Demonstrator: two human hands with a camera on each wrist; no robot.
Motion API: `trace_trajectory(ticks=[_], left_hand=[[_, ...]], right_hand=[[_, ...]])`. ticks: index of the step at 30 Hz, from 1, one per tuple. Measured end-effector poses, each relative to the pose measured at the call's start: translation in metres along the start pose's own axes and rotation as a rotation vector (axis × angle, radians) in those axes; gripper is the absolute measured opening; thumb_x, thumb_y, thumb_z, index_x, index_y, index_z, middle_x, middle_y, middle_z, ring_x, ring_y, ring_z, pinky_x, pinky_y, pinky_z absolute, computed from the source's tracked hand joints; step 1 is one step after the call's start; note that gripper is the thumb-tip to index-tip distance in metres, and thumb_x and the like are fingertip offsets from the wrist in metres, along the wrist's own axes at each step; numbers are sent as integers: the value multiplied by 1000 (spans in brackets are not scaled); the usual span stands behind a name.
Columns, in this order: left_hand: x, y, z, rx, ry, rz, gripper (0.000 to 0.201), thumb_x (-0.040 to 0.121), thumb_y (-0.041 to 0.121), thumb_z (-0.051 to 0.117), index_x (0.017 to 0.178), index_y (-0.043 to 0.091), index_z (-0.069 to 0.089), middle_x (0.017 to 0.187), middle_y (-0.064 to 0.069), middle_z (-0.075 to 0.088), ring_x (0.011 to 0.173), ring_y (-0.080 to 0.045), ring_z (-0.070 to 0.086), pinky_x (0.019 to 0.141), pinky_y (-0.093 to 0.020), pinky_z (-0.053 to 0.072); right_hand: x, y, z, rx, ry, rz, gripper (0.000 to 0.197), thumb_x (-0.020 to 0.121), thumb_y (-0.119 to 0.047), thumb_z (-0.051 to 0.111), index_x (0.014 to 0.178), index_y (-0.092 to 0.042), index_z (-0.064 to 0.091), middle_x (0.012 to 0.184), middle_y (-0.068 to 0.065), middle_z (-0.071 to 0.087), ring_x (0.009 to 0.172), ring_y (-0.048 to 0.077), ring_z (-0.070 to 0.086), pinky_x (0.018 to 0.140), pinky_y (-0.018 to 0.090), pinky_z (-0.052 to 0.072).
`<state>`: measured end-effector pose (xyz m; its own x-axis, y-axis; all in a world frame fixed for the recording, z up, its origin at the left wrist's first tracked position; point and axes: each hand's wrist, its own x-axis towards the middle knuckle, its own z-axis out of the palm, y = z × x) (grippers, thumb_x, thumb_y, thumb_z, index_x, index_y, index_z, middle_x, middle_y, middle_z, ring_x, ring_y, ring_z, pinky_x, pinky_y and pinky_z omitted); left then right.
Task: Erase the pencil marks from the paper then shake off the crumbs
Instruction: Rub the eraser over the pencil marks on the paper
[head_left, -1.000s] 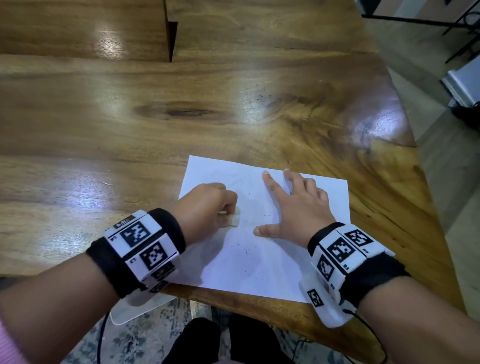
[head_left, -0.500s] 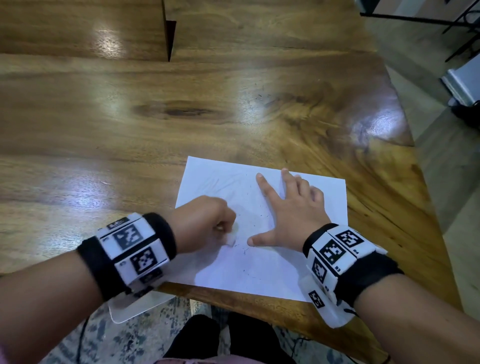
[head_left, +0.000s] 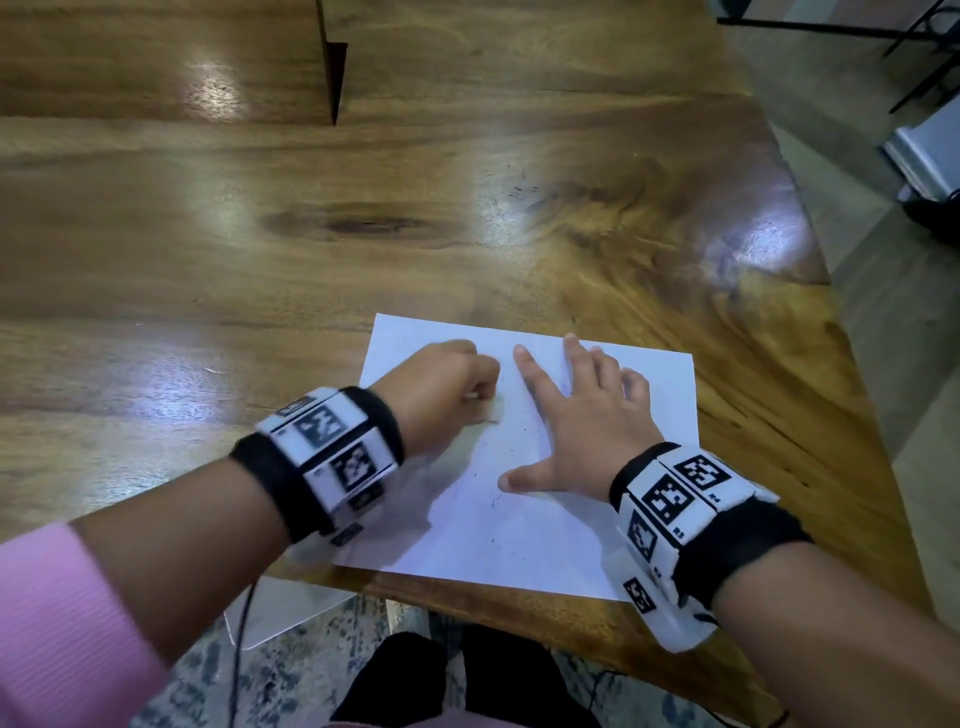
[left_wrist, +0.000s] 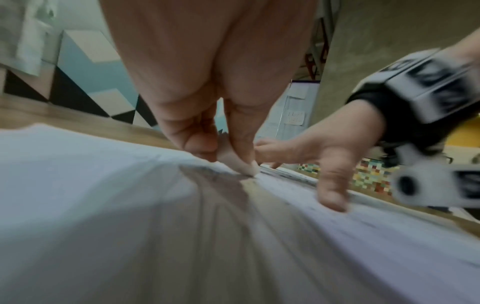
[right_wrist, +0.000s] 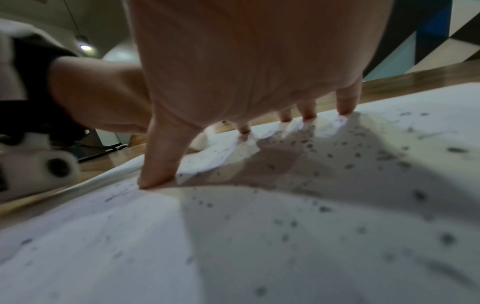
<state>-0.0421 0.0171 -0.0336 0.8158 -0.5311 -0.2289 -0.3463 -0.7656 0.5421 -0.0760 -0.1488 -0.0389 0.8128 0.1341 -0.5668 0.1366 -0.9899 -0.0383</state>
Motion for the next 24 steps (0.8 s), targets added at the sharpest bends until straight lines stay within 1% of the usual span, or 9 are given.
trace_trajectory(ticks=[3, 6, 8, 12, 14, 17, 19, 21, 24], left_hand=[[-2, 0, 5, -24, 2, 8, 12, 81, 10, 59, 71, 15, 54, 65, 11, 33, 72, -19, 42, 63, -23, 27], [-48, -11, 11, -44, -167, 93, 15, 80, 9, 57, 68, 17, 54, 68, 9, 40, 69, -15, 42, 54, -22, 26], [-59, -16, 10, 1, -232, 141, 10, 79, 11, 59, 70, 16, 57, 75, 7, 44, 70, -12, 46, 57, -18, 31], [-14, -4, -1, 32, -22, 43, 9, 79, 12, 62, 72, 9, 58, 65, 8, 35, 72, -19, 42, 52, -21, 24], [0, -2, -3, 8, 39, 6, 13, 80, 12, 62, 69, 14, 54, 64, 11, 32, 72, -19, 42, 51, -14, 23], [-29, -15, 4, 16, -68, 85, 28, 79, 10, 60, 60, 21, 42, 66, 7, 37, 68, -17, 43, 54, -15, 27], [-57, -23, 7, 6, -178, 115, 17, 77, 9, 60, 64, 17, 53, 71, 8, 45, 67, -13, 49, 58, -21, 37], [-63, -25, 8, -12, -231, 121, 12, 77, 7, 61, 70, 17, 61, 73, 9, 48, 69, -10, 51, 60, -15, 38], [-32, -14, 1, 22, -103, 74, 13, 78, 13, 63, 67, 14, 57, 65, 9, 38, 69, -15, 43, 54, -13, 26]], right_hand=[[-1, 0, -1, -3, -12, -2, 121, 62, -81, 56, 144, -41, -23, 155, 10, -23, 143, 32, -13, 113, 50, 0], [-1, 0, -2, -9, -12, 0, 121, 61, -83, 56, 144, -41, -23, 155, 10, -23, 144, 32, -12, 113, 50, 1], [-1, 0, -2, -13, -14, 1, 121, 61, -83, 55, 144, -41, -23, 155, 10, -23, 144, 32, -12, 113, 50, 1], [-1, -1, -2, -9, -12, 4, 121, 62, -82, 56, 144, -41, -23, 155, 10, -23, 144, 32, -12, 113, 50, 1], [-1, 0, -2, -7, -15, 4, 120, 62, -82, 56, 144, -42, -23, 155, 9, -23, 144, 32, -13, 113, 50, 1], [-1, 1, -2, -1, -10, -2, 120, 62, -82, 56, 144, -42, -22, 155, 9, -22, 144, 31, -12, 113, 49, 1], [-1, 1, -1, 6, -5, -5, 120, 62, -82, 56, 144, -42, -22, 155, 10, -22, 143, 31, -13, 113, 49, 0], [-1, 1, -1, 10, -6, -5, 120, 62, -82, 56, 144, -42, -22, 155, 9, -22, 144, 31, -13, 113, 49, 0], [-1, 1, -1, 8, -7, -1, 119, 62, -81, 56, 144, -42, -22, 155, 9, -23, 144, 31, -13, 113, 49, 0]])
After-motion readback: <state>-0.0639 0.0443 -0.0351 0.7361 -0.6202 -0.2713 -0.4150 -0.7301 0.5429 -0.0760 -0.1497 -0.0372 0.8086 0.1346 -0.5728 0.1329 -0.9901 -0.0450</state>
